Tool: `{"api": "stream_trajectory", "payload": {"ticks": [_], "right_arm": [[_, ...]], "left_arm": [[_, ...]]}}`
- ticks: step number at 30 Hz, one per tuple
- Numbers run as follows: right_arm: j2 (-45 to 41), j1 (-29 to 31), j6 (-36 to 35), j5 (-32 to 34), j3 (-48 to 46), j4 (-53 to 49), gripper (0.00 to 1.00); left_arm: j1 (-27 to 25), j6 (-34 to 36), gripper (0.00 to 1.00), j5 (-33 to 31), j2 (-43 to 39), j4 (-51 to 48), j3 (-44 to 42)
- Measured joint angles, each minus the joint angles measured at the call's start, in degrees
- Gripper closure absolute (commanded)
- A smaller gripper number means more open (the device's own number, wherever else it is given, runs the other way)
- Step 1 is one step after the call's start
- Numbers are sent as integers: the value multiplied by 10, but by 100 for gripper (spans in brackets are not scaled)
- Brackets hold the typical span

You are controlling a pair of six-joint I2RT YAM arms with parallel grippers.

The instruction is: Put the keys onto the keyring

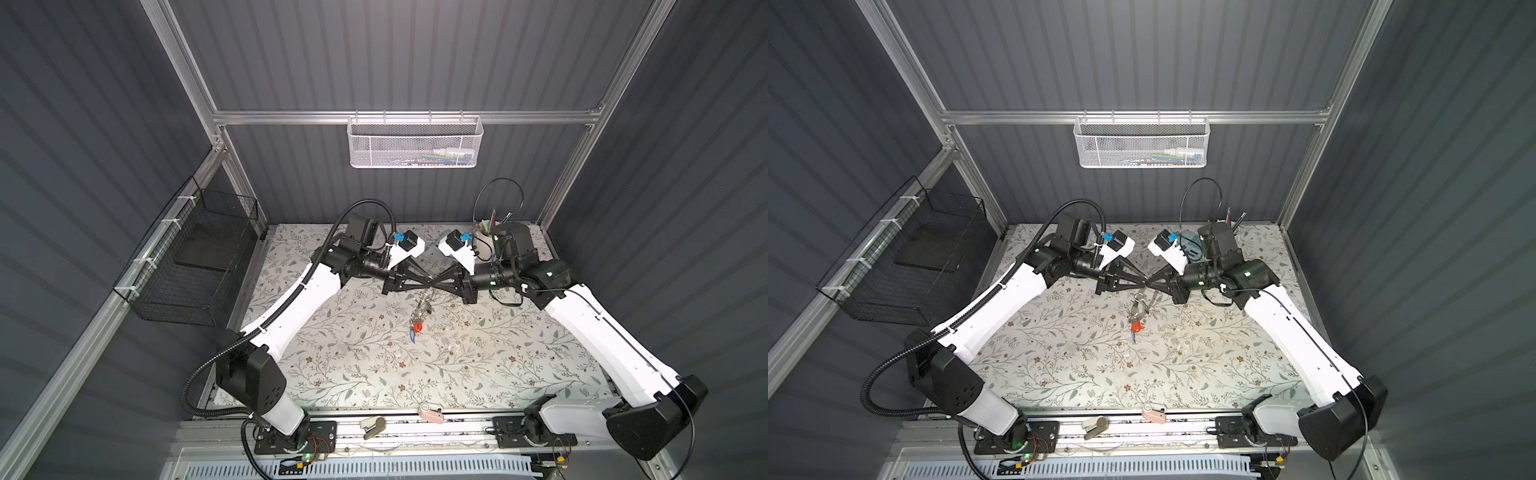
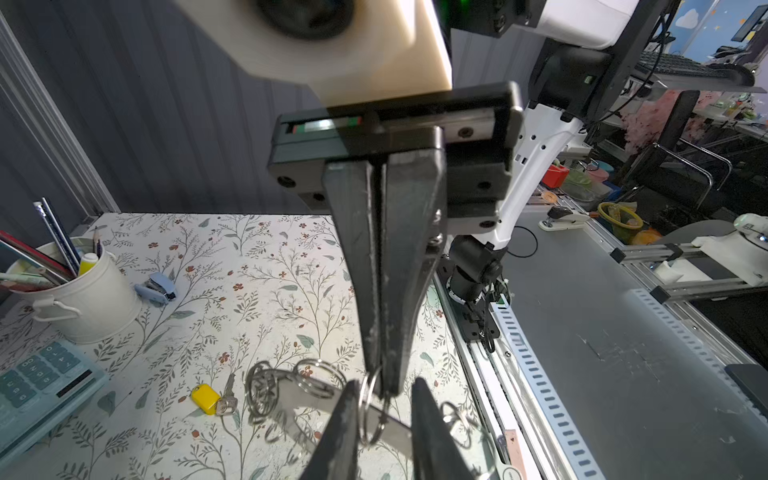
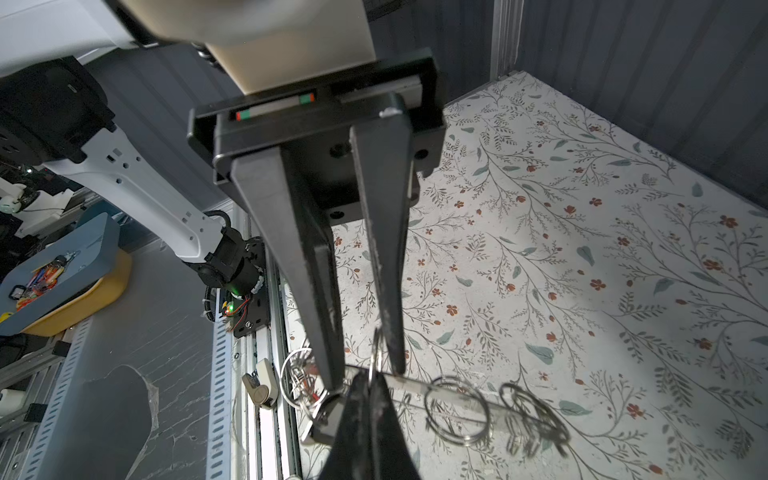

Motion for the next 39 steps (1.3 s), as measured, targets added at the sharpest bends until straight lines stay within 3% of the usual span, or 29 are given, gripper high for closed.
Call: {"api": "stream_trajectory", "payload": {"ticks": [12, 18, 21, 23, 31, 39], "right_arm": [[-8, 3, -6, 12, -5, -1, 100], [-8, 4, -8, 15, -5, -5, 99], [-9, 3, -5, 20, -6, -3, 80], [-12, 1, -2, 18, -9, 5, 73], [-70, -37, 42, -6, -68, 68, 60], [-89, -65, 99, -41, -115, 136, 60]], "left_arm": [[-5, 0, 100, -7, 0, -17, 7], [-7, -2, 100, -12, 0, -22, 8], [-8, -21, 100, -12, -2, -1, -1], [-11, -43, 100, -15, -8, 29, -21], [-16, -187, 100, -38, -51, 207, -134], [-19, -360, 100, -70, -96, 436, -231]]}}
